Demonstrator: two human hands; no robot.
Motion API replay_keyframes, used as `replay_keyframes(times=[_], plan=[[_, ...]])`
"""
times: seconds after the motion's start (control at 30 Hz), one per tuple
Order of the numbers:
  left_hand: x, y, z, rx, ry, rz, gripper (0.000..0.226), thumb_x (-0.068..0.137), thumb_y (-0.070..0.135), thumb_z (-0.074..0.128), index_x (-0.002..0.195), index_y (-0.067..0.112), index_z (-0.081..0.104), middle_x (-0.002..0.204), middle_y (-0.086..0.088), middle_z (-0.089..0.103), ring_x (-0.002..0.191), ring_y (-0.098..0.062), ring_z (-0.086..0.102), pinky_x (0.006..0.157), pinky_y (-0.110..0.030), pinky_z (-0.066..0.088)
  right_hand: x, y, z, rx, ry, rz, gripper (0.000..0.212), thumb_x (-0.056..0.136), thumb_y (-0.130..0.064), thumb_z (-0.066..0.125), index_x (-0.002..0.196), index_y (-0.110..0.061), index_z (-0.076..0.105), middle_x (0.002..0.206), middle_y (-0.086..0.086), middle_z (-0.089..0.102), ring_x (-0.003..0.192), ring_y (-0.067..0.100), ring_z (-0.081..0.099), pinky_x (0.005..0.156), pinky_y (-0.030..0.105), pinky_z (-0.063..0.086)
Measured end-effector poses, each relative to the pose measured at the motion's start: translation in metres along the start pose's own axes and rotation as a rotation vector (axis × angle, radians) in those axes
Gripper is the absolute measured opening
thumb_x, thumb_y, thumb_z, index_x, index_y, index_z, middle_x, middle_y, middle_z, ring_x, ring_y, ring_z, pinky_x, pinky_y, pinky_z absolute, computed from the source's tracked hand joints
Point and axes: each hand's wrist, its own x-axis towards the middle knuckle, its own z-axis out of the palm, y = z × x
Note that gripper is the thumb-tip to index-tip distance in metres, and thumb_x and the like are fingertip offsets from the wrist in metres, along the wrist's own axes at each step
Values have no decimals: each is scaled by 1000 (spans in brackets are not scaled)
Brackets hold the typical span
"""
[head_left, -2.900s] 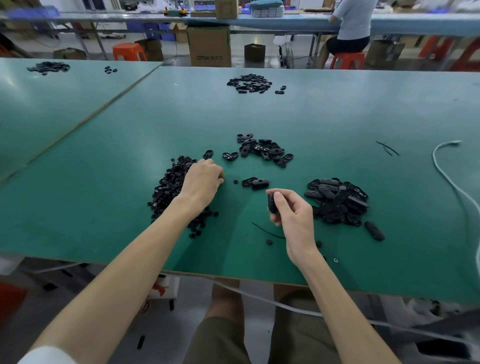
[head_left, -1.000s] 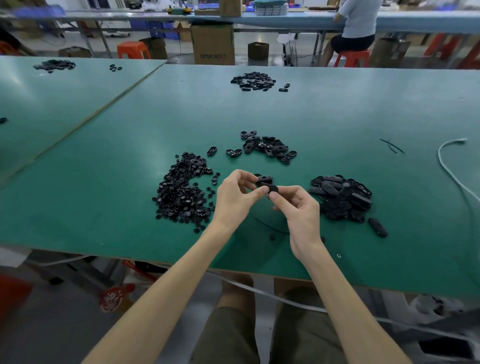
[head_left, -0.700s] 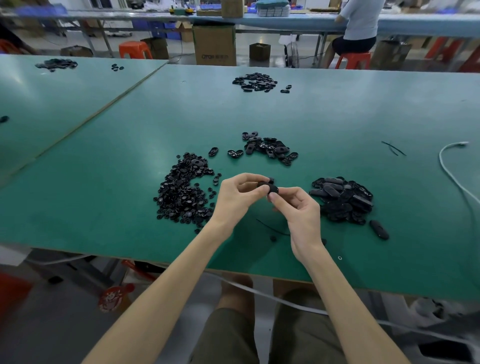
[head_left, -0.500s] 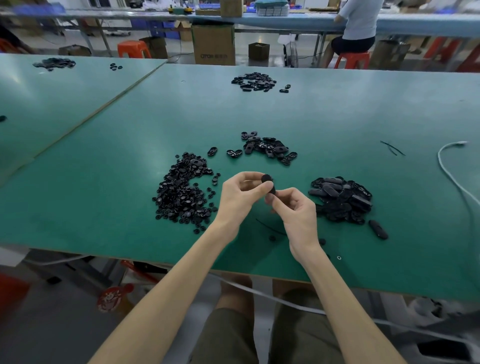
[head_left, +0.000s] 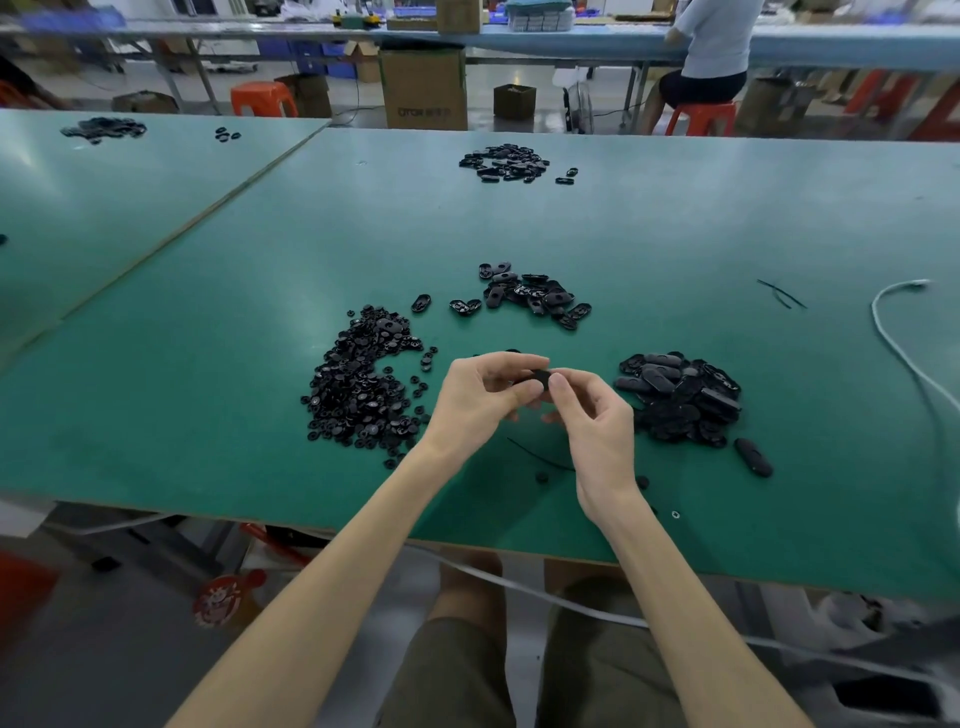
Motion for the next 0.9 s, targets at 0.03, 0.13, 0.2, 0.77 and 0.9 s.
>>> replay_keyframes(times=[0.03,0.13,0.2,0.77,0.9], plan=[[-1,0,0,3,-9,-2,23,91,-1,73,112,8,77,94,-4,80,76,-13,74,62,-21,52,0,0,0,-4,0,-3,8,101,-18,68,99,-19,76,93,1,78,91,16,72,75,25,58],[-2,0,-3,-16,-28,-6,22,91,-1,73,111,8,77,99,-6,80,83,-17,77,66,-22,56,0,1,0,5,13,2,8,100,-16,70,96,-18,76,91,2,78,90,18,72,74,26,57],[-2,1,-6,-20,-41,-7,22,91,-1,73,111,9,78,99,-5,80,85,-20,77,70,-25,59,1,1,0,1,15,4,7,100,-18,70,97,-17,76,92,4,78,89,18,71,74,26,57],[0,1,1,122,67,-6,25,88,-5,67,98,13,81,89,-5,80,84,-27,77,88,-44,62,-1,-1,1,-25,-27,0,6,99,-12,71,95,-13,75,87,2,78,84,13,72,70,21,55],[1,1,7,172,89,0,25,86,-5,66,98,10,81,89,-6,80,88,-32,75,90,-50,60,0,1,1,-37,-17,-4,7,99,-12,71,93,-15,75,85,1,78,81,12,70,71,22,55]])
